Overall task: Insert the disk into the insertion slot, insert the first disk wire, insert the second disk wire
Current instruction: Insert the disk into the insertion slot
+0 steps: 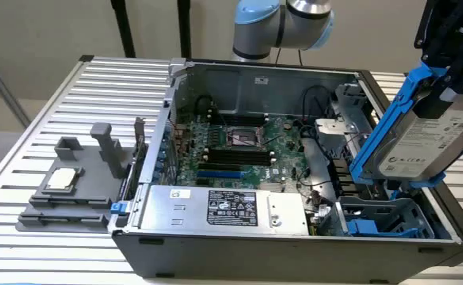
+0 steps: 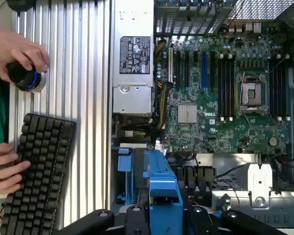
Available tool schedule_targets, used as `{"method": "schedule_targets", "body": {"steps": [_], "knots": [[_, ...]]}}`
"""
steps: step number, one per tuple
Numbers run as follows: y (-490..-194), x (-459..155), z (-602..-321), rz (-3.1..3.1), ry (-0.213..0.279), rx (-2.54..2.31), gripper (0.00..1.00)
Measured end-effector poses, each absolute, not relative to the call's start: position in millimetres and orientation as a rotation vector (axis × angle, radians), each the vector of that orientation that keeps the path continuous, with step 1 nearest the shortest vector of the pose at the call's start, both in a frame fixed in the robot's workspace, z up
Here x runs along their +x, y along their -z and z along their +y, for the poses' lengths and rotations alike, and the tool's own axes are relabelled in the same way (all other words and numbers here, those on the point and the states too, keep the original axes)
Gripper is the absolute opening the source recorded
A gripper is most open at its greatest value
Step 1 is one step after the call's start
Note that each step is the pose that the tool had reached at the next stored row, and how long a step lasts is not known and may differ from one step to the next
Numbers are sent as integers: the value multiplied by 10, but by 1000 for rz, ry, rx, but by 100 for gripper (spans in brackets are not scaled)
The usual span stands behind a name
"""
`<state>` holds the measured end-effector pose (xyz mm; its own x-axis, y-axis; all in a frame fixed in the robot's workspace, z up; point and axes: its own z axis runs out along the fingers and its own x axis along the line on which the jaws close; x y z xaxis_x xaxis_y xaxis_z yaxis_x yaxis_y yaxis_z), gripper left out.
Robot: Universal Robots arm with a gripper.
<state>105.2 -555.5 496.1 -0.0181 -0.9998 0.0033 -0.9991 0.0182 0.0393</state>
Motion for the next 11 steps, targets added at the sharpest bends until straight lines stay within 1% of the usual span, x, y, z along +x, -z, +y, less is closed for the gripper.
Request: {"method": "schedule_targets", "body": {"steps": [11], "knots": [[-4961, 1051, -5555, -2220, 40, 2180, 33]]}}
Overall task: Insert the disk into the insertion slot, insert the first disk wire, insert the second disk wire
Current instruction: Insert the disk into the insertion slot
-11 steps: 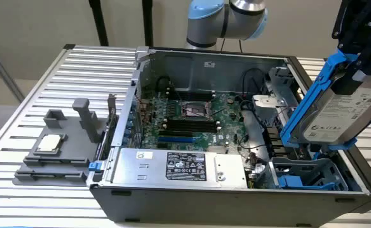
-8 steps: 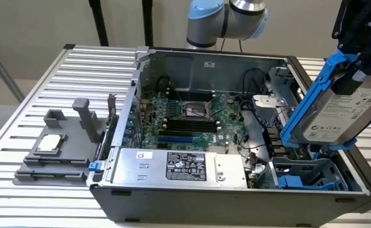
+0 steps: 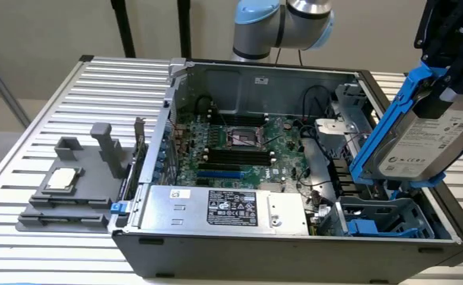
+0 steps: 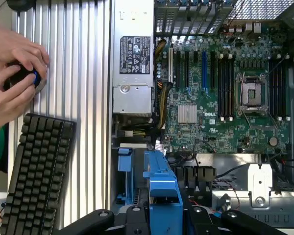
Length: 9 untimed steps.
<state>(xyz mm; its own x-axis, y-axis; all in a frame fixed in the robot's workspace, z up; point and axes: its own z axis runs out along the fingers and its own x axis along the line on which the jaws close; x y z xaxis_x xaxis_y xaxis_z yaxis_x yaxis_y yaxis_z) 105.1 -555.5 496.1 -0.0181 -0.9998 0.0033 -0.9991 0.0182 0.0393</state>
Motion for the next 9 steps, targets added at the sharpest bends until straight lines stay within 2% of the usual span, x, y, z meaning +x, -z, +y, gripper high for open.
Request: {"method": "schedule_targets", "body": {"steps": [9], "knots": [[-4844, 1054, -5749, -2217, 42, 2185, 33]]}}
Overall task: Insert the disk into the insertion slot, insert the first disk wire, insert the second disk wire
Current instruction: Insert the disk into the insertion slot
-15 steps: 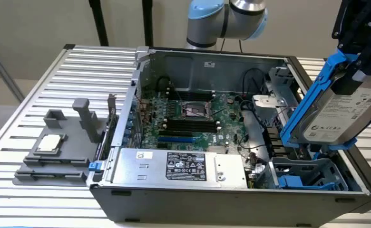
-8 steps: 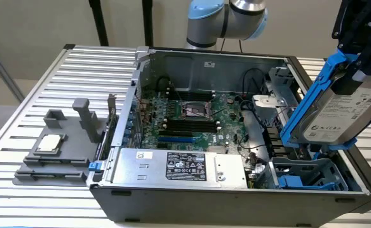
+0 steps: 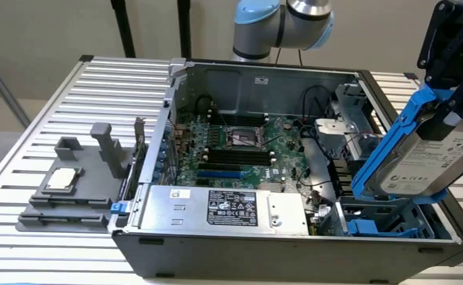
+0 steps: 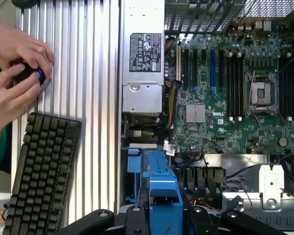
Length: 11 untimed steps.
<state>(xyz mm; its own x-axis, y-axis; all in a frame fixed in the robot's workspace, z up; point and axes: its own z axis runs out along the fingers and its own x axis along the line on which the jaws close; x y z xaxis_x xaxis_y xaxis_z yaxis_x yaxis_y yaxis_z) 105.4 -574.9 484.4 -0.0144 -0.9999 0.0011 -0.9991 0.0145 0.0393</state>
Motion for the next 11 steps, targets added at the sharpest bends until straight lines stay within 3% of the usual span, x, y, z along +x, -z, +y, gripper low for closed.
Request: {"method": "schedule_targets", "body": {"steps": [11], "knots": [[-4673, 1062, -5844, -2201, 48, 2208, 33]]}}
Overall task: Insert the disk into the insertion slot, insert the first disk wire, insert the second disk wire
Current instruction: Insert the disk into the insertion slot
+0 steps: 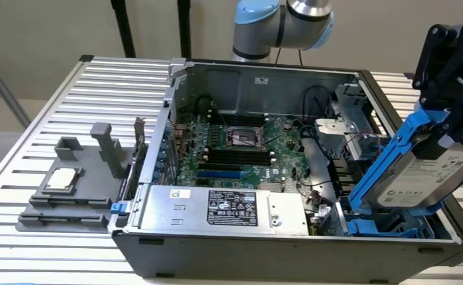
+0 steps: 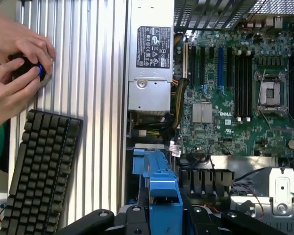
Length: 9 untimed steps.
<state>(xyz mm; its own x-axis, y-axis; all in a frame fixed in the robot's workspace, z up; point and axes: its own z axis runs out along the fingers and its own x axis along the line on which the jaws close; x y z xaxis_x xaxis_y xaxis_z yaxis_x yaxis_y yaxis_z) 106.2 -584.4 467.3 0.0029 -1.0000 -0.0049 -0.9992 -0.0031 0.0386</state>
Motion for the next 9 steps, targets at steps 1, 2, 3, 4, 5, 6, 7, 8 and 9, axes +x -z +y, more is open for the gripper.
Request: {"method": "schedule_targets", "body": {"steps": [1, 2, 3, 4, 5, 6, 7, 8, 9], "knots": [[-4662, 1063, -5844, -2198, 48, 2213, 33], [-4651, 1063, -5844, -2195, 49, 2218, 33], [-4639, 1062, -5844, -2193, 49, 2221, 33], [-4623, 1063, -5846, -2192, 50, 2223, 33], [-4604, 1063, -5849, -2192, 50, 2223, 33], [-4587, 1064, -5851, -2192, 51, 2224, 33], [-4570, 1065, -5852, -2193, 51, 2224, 33], [-4555, 1067, -5852, -2193, 51, 2225, 33], [-4540, 1068, -5852, -2194, 52, 2226, 33]]}}
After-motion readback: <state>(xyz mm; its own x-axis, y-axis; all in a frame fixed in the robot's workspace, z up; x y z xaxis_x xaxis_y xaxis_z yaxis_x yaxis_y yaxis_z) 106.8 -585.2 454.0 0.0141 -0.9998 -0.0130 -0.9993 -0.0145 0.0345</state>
